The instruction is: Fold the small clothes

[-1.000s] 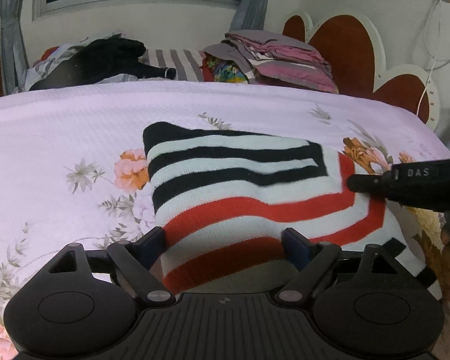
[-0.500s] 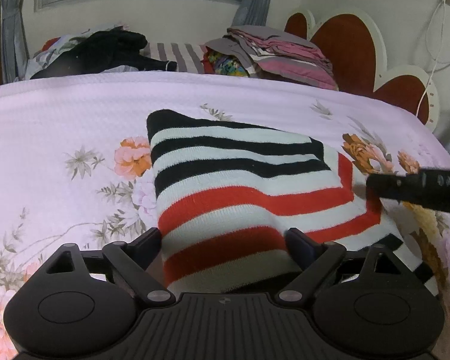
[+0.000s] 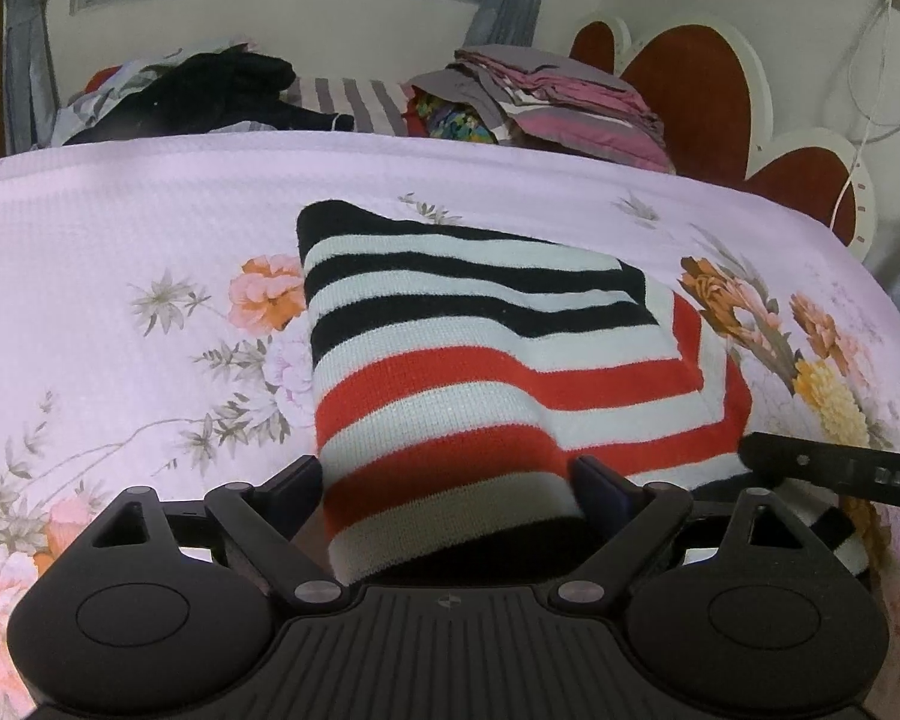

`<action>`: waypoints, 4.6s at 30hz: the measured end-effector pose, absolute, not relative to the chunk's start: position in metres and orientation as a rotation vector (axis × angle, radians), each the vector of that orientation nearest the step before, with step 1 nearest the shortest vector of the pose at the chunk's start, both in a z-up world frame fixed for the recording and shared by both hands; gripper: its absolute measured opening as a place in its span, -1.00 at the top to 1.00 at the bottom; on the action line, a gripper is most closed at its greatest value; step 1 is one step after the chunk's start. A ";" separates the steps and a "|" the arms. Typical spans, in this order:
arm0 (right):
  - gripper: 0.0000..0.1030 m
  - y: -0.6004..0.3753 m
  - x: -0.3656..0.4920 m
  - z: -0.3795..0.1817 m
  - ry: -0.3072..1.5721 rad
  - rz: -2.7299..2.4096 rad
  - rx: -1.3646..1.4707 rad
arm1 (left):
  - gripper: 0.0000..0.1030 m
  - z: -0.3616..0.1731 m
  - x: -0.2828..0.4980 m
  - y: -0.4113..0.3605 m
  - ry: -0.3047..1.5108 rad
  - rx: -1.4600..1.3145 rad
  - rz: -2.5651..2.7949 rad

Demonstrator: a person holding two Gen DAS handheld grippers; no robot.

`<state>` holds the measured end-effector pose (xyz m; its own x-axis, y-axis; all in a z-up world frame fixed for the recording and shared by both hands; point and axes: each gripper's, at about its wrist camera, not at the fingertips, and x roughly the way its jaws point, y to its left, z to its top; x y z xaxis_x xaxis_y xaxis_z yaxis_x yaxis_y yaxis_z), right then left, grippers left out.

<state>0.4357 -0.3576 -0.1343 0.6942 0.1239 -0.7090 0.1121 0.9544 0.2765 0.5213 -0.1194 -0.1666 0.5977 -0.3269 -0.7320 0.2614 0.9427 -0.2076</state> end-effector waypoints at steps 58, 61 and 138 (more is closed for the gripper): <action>-0.07 -0.363 0.469 -0.168 0.880 0.157 0.481 | -0.69 -0.190 0.544 -0.112 1.012 -0.228 -0.502; 0.13 -0.364 0.469 -0.168 0.888 0.164 0.489 | -0.58 -0.187 0.544 -0.115 1.006 -0.219 -0.498; 0.64 0.070 0.545 -0.180 0.856 0.170 0.497 | -0.36 -0.185 0.542 0.368 0.829 -0.248 -0.189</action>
